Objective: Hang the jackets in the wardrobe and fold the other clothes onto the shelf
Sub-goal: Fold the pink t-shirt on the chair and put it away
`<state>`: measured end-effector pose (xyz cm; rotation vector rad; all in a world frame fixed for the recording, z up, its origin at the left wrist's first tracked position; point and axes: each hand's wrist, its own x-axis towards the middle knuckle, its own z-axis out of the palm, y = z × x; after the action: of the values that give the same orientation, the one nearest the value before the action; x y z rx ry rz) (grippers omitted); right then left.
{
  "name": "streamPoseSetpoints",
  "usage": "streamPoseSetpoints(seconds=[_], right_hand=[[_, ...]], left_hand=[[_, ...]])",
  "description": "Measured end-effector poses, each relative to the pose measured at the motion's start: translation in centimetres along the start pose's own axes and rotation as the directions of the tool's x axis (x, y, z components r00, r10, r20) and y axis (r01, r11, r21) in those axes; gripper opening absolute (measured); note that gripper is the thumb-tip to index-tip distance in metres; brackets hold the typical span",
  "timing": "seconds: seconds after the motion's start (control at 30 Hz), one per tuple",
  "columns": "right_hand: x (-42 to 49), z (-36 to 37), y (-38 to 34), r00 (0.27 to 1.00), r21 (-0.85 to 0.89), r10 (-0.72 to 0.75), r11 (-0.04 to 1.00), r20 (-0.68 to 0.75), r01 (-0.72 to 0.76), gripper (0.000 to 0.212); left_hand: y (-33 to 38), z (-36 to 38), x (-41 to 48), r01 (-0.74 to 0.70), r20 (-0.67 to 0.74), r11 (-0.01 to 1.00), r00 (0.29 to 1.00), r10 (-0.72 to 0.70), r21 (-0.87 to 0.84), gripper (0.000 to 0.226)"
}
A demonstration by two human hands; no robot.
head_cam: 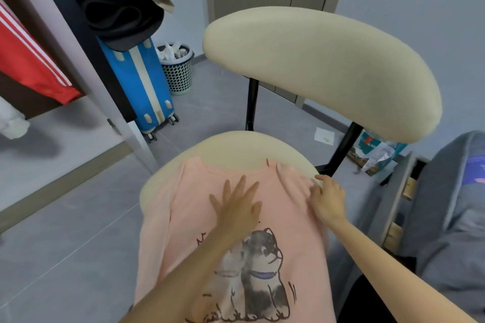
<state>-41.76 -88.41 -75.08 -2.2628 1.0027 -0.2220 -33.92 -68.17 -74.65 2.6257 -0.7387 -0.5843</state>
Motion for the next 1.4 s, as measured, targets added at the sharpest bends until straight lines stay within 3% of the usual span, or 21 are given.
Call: streamPoseSetpoints(seconds=[0.1, 0.17, 0.23, 0.3, 0.37, 0.47, 0.57, 0.63, 0.73, 0.83, 0.93, 1.03, 1.2, 1.33, 1.4], right_hand=[[-1.3, -0.7, 2.2, 0.974, 0.148, 0.197, 0.966, 0.113, -0.213, 0.033], [-2.1, -0.7, 3.0, 0.915, 0.261, 0.311, 0.889, 0.258, -0.376, 0.024], [-2.5, -0.5, 3.6, 0.837, 0.341, 0.416, 0.776, 0.356, -0.531, 0.029], [-2.5, -0.2, 4.2, 0.762, 0.361, 0.503, 0.678, 0.409, -0.641, 0.039], [-2.5, 0.0, 4.8, 0.731, 0.304, 0.533, 0.677, 0.426, -0.67, 0.046], [-2.3, -0.3, 5.4, 0.828, 0.2, 0.454, 0.824, 0.328, -0.531, 0.043], [-1.8, -1.2, 5.6, 0.927, 0.096, 0.283, 0.945, 0.245, -0.313, 0.033], [-1.4, -2.1, 4.9, 0.959, 0.07, 0.2, 0.974, 0.2, -0.217, 0.029], [-0.6, -4.7, 4.6, 0.986, 0.103, 0.168, 0.98, 0.001, -0.168, 0.03], [-0.4, -7.5, 5.7, 0.987, -0.013, 0.126, 0.992, -0.099, -0.128, 0.034], [-0.9, -8.7, 6.8, 0.994, -0.118, 0.107, 0.987, -0.036, -0.111, 0.033], [-1.0, -9.4, 7.1, 0.984, -0.275, 0.137, 0.956, 0.117, -0.1, 0.042], [-1.2, -12.3, 6.8, 0.904, -0.517, 0.153, 0.852, 0.399, 0.084, 0.054], [-2.1, -13.7, 5.6, 0.962, -0.275, -0.024, 0.956, 0.274, 0.102, 0.041], [-2.5, -13.7, 3.4, 0.973, -0.276, -0.114, 0.946, 0.2, 0.168, 0.041]], left_hand=[[1.1, 2.9, -0.4, 0.071, 0.066, 0.992, 0.995, -0.078, 0.106, 0.059], [1.1, 4.0, -0.4, 0.094, 0.067, 0.981, 0.992, -0.106, 0.168, 0.065], [0.8, 4.2, 0.1, 0.105, 0.087, 0.976, 0.989, -0.124, 0.19, 0.069], [0.5, 4.1, 0.6, 0.103, 0.124, 0.976, 0.984, -0.129, 0.194, 0.071], [0.4, 4.1, 0.7, 0.099, 0.135, 0.976, 0.983, -0.126, 0.193, 0.071], [0.3, 4.4, 0.5, 0.095, 0.112, 0.975, 0.987, -0.119, 0.201, 0.071], [0.3, 4.5, 0.5, 0.091, 0.109, 0.975, 0.987, -0.115, 0.204, 0.071], [0.2, 4.3, 0.5, 0.095, 0.108, 0.973, 0.987, -0.119, 0.209, 0.071], [0.3, 4.3, 0.5, 0.09, 0.113, 0.974, 0.987, -0.115, 0.21, 0.072], [0.4, 4.1, 0.4, 0.086, 0.118, 0.974, 0.987, -0.113, 0.21, 0.073], [0.6, 3.9, 0.2, 0.087, 0.121, 0.975, 0.986, -0.113, 0.204, 0.073], [0.7, 3.3, 0.0, 0.084, 0.148, 0.978, 0.983, -0.113, 0.191, 0.074], [1.0, 2.4, -0.3, 0.078, 0.182, 0.981, 0.977, -0.111, 0.177, 0.074], [1.3, 1.7, -0.5, 0.07, 0.231, 0.979, 0.966, -0.114, 0.189, 0.071], [1.2, 0.9, -0.8, 0.053, 0.265, 0.984, 0.959, -0.097, 0.172, 0.068]])
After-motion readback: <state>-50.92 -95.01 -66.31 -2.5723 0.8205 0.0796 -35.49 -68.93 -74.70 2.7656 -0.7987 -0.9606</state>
